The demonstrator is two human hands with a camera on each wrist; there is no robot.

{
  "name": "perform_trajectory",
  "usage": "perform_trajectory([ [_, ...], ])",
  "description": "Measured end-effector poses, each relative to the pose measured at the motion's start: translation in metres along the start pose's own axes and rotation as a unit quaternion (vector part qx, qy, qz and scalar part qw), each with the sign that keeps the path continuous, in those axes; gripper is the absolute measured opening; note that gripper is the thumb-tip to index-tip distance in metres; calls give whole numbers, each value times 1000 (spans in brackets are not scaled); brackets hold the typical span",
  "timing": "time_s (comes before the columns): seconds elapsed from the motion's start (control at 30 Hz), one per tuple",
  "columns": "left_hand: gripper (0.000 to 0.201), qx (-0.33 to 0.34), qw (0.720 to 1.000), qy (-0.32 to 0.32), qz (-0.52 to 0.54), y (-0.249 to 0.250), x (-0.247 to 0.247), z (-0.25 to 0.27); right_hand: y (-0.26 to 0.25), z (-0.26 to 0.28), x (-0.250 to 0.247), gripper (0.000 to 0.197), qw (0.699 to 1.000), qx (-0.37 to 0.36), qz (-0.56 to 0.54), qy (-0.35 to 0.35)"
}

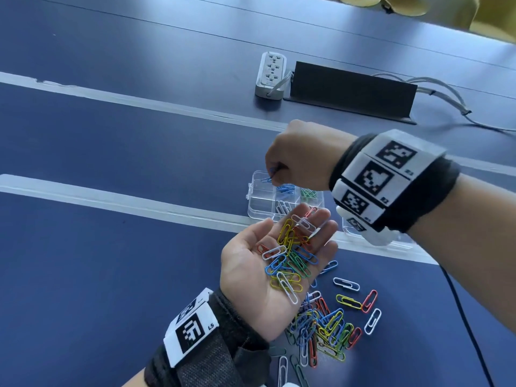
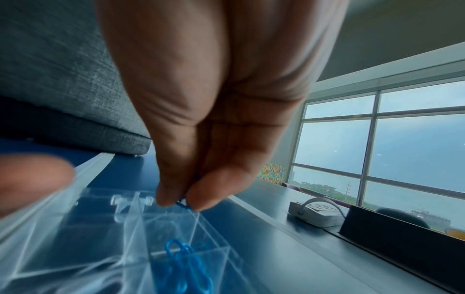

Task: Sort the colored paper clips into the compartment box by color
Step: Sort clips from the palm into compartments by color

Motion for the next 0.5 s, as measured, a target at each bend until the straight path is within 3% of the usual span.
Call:
perform_trajectory([
  [0.27, 51, 2, 1000, -3, 4, 4, -1, 1, -8, -10, 6, 23, 1000, -14, 0, -12],
  [0.5, 51, 2, 1000, -20, 4, 4, 2, 2, -7, 30, -13, 17, 994, -56, -80, 56],
])
Point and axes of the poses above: each hand's wrist, its own z-axis away from the middle knuckle, its own x-axis out of the palm, y = z × x, the point moved 6 cm from there along -z, towards the middle knuckle, and after that the axes turned 4 degrees about -z, right-handed, at the moved point
